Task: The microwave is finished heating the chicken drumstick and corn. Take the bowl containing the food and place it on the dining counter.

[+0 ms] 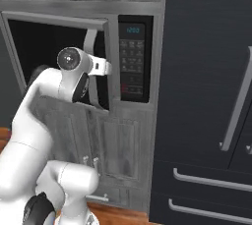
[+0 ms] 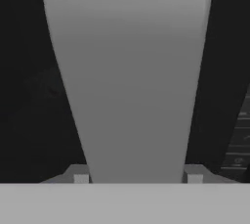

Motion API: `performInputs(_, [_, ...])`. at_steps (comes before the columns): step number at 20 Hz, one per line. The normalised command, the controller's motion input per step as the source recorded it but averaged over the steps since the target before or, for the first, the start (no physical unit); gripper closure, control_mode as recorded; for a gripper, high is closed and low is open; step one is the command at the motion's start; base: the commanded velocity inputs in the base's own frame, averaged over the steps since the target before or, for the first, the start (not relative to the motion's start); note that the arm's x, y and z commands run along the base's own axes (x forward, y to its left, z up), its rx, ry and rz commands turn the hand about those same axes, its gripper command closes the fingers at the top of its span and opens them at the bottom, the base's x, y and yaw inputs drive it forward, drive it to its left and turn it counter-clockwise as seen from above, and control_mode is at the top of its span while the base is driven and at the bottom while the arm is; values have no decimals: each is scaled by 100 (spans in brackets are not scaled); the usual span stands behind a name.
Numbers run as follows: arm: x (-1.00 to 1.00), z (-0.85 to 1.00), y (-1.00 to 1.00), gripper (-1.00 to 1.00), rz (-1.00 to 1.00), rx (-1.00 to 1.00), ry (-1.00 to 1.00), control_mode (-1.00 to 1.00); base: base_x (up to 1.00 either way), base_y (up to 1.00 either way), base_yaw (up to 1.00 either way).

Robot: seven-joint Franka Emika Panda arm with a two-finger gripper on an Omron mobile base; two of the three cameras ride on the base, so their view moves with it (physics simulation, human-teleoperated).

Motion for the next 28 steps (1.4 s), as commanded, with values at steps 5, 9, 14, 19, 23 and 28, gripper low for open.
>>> performInputs(5, [-100,44,26,100,0,0,-13,-100,0,0,0])
performInputs(9, [-100,52,29,100,0,0,-11,-100,0,0,0])
performInputs(14, [-100,54,46,100,-9,-2,-5,-100,0,0,0])
performInputs(19, [-100,56,74,-100,-16,-8,0,-100,0,0,0])
performInputs(23, [-56,14,49,-100,-2,-7,0,-100,0,0,0])
performInputs(28, [-55,-10,1,-100,0,7,0,-100,0,0,0])
